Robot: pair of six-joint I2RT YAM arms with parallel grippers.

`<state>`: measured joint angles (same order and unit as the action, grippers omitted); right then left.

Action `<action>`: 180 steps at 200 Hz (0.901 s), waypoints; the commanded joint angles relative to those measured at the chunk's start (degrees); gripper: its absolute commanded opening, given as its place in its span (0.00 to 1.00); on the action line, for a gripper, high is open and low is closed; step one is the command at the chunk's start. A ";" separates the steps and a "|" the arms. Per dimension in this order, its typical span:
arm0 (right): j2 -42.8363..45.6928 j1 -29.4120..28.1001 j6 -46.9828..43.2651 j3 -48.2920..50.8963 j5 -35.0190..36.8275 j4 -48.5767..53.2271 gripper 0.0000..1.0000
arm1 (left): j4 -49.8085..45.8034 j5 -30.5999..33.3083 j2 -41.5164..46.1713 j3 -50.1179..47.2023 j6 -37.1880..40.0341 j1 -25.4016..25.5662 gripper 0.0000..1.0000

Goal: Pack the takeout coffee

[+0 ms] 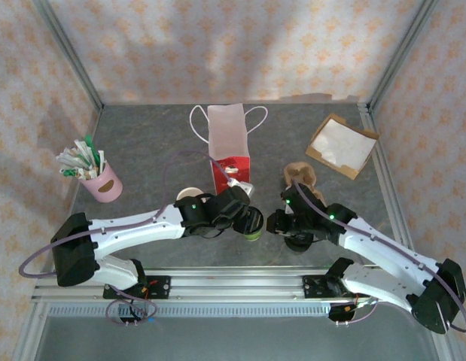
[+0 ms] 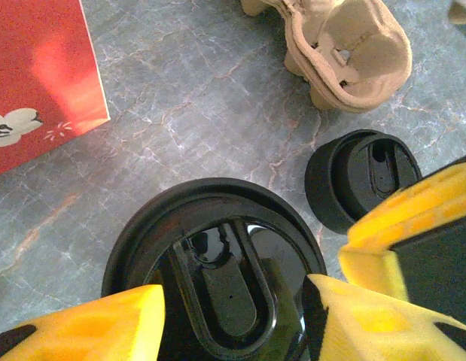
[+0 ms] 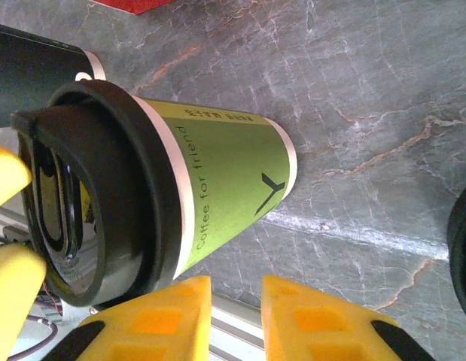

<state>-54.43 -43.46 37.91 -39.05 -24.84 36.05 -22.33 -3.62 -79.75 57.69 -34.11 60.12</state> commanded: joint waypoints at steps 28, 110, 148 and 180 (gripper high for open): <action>-2.40 -0.13 0.24 -0.23 0.75 -2.04 0.23 | -0.09 -1.54 2.81 -0.05 -0.70 -0.44 0.61; -5.73 0.75 -1.52 -2.92 3.08 -1.34 0.22 | -0.44 -1.16 6.08 -2.80 -0.78 -1.68 0.68; -9.10 1.08 -3.00 -5.31 3.36 -2.10 0.22 | -1.23 -0.94 7.08 -4.20 -0.78 -2.02 0.71; -11.79 2.10 -4.40 -7.21 3.24 -2.65 0.23 | -1.52 -1.54 7.46 -4.81 -0.61 -2.01 0.74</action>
<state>-64.62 -42.33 35.68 -43.51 -23.33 34.26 -22.70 -5.52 -73.58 53.71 -34.68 58.35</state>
